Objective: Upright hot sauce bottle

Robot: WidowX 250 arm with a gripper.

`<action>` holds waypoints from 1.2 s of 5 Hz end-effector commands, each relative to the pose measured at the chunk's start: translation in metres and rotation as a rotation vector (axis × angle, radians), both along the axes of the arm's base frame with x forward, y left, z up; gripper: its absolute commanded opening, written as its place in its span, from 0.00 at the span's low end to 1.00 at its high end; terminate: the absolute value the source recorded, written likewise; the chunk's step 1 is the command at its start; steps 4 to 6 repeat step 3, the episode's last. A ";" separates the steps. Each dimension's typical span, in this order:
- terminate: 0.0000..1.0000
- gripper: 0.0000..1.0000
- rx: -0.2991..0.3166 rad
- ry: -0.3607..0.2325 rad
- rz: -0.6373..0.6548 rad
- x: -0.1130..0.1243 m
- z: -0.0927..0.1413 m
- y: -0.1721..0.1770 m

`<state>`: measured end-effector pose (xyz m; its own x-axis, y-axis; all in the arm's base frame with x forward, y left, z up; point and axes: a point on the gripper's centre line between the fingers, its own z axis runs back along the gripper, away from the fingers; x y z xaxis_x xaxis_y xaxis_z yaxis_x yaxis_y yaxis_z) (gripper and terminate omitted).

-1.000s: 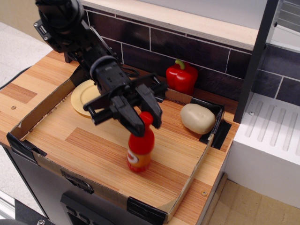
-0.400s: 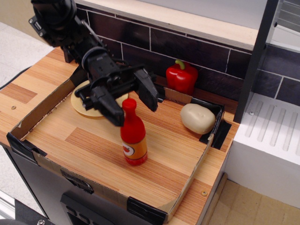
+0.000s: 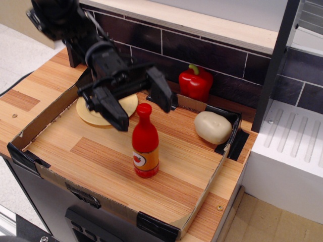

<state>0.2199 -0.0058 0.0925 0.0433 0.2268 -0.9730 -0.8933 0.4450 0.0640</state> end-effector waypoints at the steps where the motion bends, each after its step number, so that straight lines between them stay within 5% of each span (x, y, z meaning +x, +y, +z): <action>1: 0.00 1.00 0.157 -0.182 0.026 0.009 0.020 0.010; 2: 0.00 1.00 0.157 -0.182 0.026 0.009 0.020 0.010; 3: 1.00 1.00 0.157 -0.182 0.026 0.009 0.020 0.010; 6: 1.00 1.00 0.157 -0.182 0.026 0.009 0.020 0.010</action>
